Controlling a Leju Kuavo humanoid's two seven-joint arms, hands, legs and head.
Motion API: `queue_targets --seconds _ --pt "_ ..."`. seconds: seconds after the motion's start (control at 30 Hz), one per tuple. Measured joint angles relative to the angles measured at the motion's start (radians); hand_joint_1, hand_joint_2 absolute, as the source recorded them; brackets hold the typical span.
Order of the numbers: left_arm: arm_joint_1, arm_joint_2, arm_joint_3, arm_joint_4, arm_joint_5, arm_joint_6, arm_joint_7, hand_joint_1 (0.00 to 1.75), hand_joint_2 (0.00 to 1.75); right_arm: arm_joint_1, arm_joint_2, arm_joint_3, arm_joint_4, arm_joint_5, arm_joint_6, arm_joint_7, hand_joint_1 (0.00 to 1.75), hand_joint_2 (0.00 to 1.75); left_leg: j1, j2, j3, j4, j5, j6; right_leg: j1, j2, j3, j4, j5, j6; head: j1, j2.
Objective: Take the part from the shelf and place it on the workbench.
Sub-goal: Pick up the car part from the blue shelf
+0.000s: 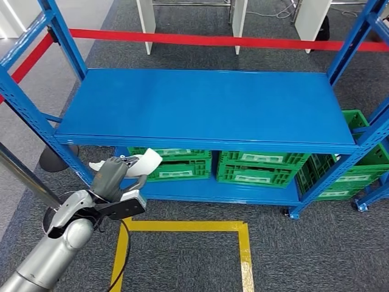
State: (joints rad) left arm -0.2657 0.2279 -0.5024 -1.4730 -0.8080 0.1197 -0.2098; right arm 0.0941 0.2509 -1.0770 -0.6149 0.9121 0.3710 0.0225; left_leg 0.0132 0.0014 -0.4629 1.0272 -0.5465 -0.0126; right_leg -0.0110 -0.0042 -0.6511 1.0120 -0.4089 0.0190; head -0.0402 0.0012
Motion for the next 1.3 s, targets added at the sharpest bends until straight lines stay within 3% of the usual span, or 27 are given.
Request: queue_targets --seconds 0.07,0.13,0.17,0.27,0.3,0.33,0.37,0.4,0.43,0.5,0.53,0.57,0.63,0.67,0.77,0.8,0.83,0.87,0.93,1.0,1.03,1.07,1.13,1.17,1.2,1.27,1.3 --pt "-0.001 0.000 0.000 0.000 0.000 0.000 0.000 1.75 1.75 0.001 0.000 0.000 0.000 0.000 0.000 0.000 0.00 1.75 -0.011 -0.002 0.021 -0.053 -0.011 0.014 -0.006 0.000 -0.005 -0.005 0.022 0.014 0.001 0.000" --pt "-0.003 -0.001 0.000 0.000 0.000 0.000 0.000 1.75 1.75 0.003 0.000 -0.001 0.000 0.000 0.000 0.000 0.00 1.75 -0.016 0.002 0.001 -0.054 0.010 0.031 -0.014 0.000 -0.016 0.000 0.014 0.024 0.000 0.000" --pt "-0.003 -0.001 0.000 0.000 0.000 0.000 0.000 1.75 1.75 0.004 0.000 -0.001 0.001 0.000 0.000 0.000 0.00 1.75 -0.017 0.004 -0.013 -0.056 0.023 0.040 -0.016 0.001 -0.027 0.021 -0.020 0.027 0.001 0.000" --pt "-0.005 -0.002 -0.001 0.001 0.000 -0.001 0.000 1.75 1.75 0.004 0.000 -0.001 0.003 0.001 0.001 0.001 0.00 1.75 -0.024 0.007 -0.057 -0.055 0.062 0.058 -0.012 0.002 -0.058 0.179 -0.182 0.025 0.008 0.000" --pt "-0.004 -0.002 -0.002 0.001 0.000 -0.001 0.000 1.75 1.75 0.003 0.000 0.000 0.003 0.002 0.001 0.001 0.00 1.75 -0.027 0.008 -0.074 -0.054 0.075 0.060 -0.010 0.002 -0.058 0.234 -0.202 0.024 0.009 0.000" --pt "-0.004 -0.002 -0.003 0.002 0.000 -0.001 0.000 1.75 1.75 0.002 0.000 -0.001 0.003 0.002 0.000 0.001 0.00 1.75 -0.029 0.008 -0.093 -0.052 0.088 0.060 -0.007 0.002 -0.050 0.267 -0.190 0.022 0.009 0.000" --pt "-0.004 -0.002 -0.004 0.002 0.000 -0.001 0.000 1.75 1.75 0.001 0.000 -0.001 0.003 0.002 0.000 0.001 0.00 1.75 -0.031 0.008 -0.113 -0.048 0.101 0.060 -0.003 0.002 -0.029 0.273 -0.158 0.019 0.008 0.000" --pt "-0.004 -0.002 -0.004 0.003 0.000 -0.001 0.000 1.75 1.75 0.001 -0.001 -0.001 0.003 0.002 0.000 0.001 0.00 1.75 -0.032 0.008 -0.132 -0.044 0.112 0.058 0.000 0.002 0.006 0.249 -0.124 0.015 0.009 0.000" --pt "-0.003 -0.002 -0.004 0.003 0.000 -0.001 0.000 1.75 1.75 0.001 -0.001 -0.001 0.003 0.002 0.000 0.001 0.00 1.75 -0.033 0.008 -0.149 -0.038 0.122 0.056 0.003 0.002 0.058 0.194 -0.110 0.010 0.009 0.000" --pt "-0.003 -0.001 -0.004 0.003 0.000 -0.001 0.000 1.75 1.75 -0.002 -0.001 -0.001 0.003 0.003 0.000 0.000 0.00 1.75 -0.035 0.009 -0.172 -0.025 0.140 0.050 0.008 0.002 0.174 0.041 -0.137 0.003 0.009 0.000" --pt "-0.004 -0.001 -0.004 0.003 0.000 0.000 0.000 1.75 1.75 -0.003 -0.001 0.000 0.003 0.003 0.000 0.000 0.00 1.75 -0.036 0.010 -0.180 -0.021 0.149 0.046 0.010 0.003 0.211 -0.013 -0.158 0.000 0.010 0.000" --pt "-0.005 -0.001 -0.003 0.003 0.000 0.000 0.000 1.75 1.75 -0.004 -0.001 0.000 0.003 0.003 0.000 -0.001 0.00 1.75 -0.036 0.011 -0.187 -0.018 0.160 0.042 0.011 0.004 0.225 -0.043 -0.168 -0.001 0.010 0.000" --pt "-0.004 0.000 -0.004 0.003 0.000 0.001 0.000 1.75 1.75 -0.001 0.000 -0.001 0.003 0.004 0.001 0.000 0.00 1.75 -0.035 0.009 -0.200 -0.013 0.162 0.033 0.008 0.002 0.209 -0.049 -0.158 -0.009 0.010 0.000" --pt "-0.002 0.000 -0.004 0.003 0.000 0.000 0.000 1.75 1.75 0.000 0.000 -0.001 0.003 0.004 0.001 0.000 0.00 1.75 -0.034 0.006 -0.207 0.002 0.139 0.026 0.006 0.000 0.200 -0.050 -0.148 -0.016 0.010 0.000" --pt "-0.001 0.001 -0.004 0.004 0.000 0.000 0.000 1.75 1.75 0.000 0.000 -0.001 0.003 0.004 0.000 0.001 0.00 1.75 -0.020 0.002 -0.234 0.150 0.001 0.007 0.008 -0.005 0.165 -0.046 -0.114 -0.032 0.006 0.000" --pt "0.000 0.001 -0.004 0.004 0.000 0.000 0.000 1.75 1.75 -0.001 -0.001 -0.001 0.003 0.004 0.000 0.001 0.00 1.75 -0.014 0.002 -0.239 0.208 -0.026 0.002 0.009 -0.005 0.149 -0.042 -0.104 -0.033 0.006 0.000" --pt "0.001 0.001 -0.004 0.004 0.000 0.000 0.000 1.75 1.75 -0.001 -0.001 -0.001 0.003 0.004 0.000 0.001 0.00 1.75 -0.010 0.002 -0.235 0.245 -0.027 -0.001 0.010 -0.006 0.131 -0.036 -0.095 -0.032 0.006 0.000" --pt "0.002 0.002 -0.005 0.005 0.000 0.000 0.000 1.75 1.75 0.000 -0.001 -0.001 0.003 0.004 0.000 0.001 0.00 1.75 -0.007 0.002 -0.220 0.254 -0.009 -0.004 0.010 -0.006 0.111 -0.028 -0.086 -0.031 0.006 0.000" --pt "0.001 0.002 -0.004 0.005 0.000 0.000 0.000 1.75 1.75 -0.001 -0.001 -0.001 0.003 0.004 0.000 0.001 0.00 1.75 -0.001 0.002 -0.149 0.175 0.038 -0.006 0.009 -0.006 0.073 -0.009 -0.072 -0.026 0.005 0.000" --pt "0.000 0.001 -0.004 0.005 0.000 0.000 0.000 1.75 1.75 -0.001 -0.001 -0.001 0.003 0.004 0.000 0.001 0.00 1.75 -0.003 0.001 -0.063 0.045 0.030 0.000 0.009 -0.005 0.046 0.003 -0.057 -0.016 0.006 0.000" --pt "-0.001 0.001 -0.004 0.005 0.000 0.000 0.000 1.75 1.75 0.000 -0.001 -0.001 0.003 0.004 0.000 0.001 0.00 1.75 -0.006 0.000 -0.039 0.001 0.019 0.005 0.008 -0.004 0.039 0.005 -0.048 -0.009 0.006 0.000" --pt "-0.002 0.001 -0.004 0.005 0.000 0.001 0.000 1.75 1.75 0.000 -0.001 -0.001 0.003 0.004 0.000 0.001 0.00 1.75 -0.011 -0.001 -0.030 -0.021 0.014 0.011 0.006 -0.004 0.035 0.003 -0.038 -0.002 0.007 0.000" --pt "-0.003 0.000 -0.004 0.005 0.000 0.001 0.000 1.75 1.75 0.002 -0.001 -0.001 0.003 0.004 0.000 0.000 0.00 1.75 -0.015 0.001 -0.044 -0.032 0.032 0.027 0.001 -0.003 0.026 0.001 -0.028 0.012 0.006 0.000" --pt "-0.004 0.000 -0.004 0.005 0.000 0.001 0.000 1.75 1.75 0.003 -0.001 -0.001 0.003 0.004 0.000 0.000 0.00 1.75 -0.016 0.003 -0.052 -0.037 0.044 0.036 -0.001 -0.002 0.016 0.012 -0.045 0.017 0.007 0.000" --pt "-0.004 0.000 -0.004 0.005 0.000 0.000 0.000 1.75 1.75 0.003 -0.001 -0.002 0.004 0.004 0.000 0.000 0.00 1.75 -0.015 0.005 -0.064 -0.041 0.057 0.046 -0.001 0.000 0.003 0.041 -0.080 0.021 0.009 0.000" --pt "-0.004 -0.001 -0.004 0.005 0.000 0.000 0.000 1.75 1.75 0.004 -0.001 -0.001 0.004 0.004 0.001 0.001 0.00 1.75 -0.017 0.007 -0.090 -0.041 0.080 0.058 -0.002 0.002 -0.028 0.152 -0.181 0.025 0.013 0.000" --pt "-0.003 -0.001 -0.005 0.005 0.000 0.000 0.000 1.75 1.75 0.003 -0.001 -0.001 0.004 0.004 0.001 0.001 0.00 1.75 -0.019 0.008 -0.104 -0.040 0.091 0.060 -0.002 0.002 -0.038 0.214 -0.216 0.026 0.014 0.000"
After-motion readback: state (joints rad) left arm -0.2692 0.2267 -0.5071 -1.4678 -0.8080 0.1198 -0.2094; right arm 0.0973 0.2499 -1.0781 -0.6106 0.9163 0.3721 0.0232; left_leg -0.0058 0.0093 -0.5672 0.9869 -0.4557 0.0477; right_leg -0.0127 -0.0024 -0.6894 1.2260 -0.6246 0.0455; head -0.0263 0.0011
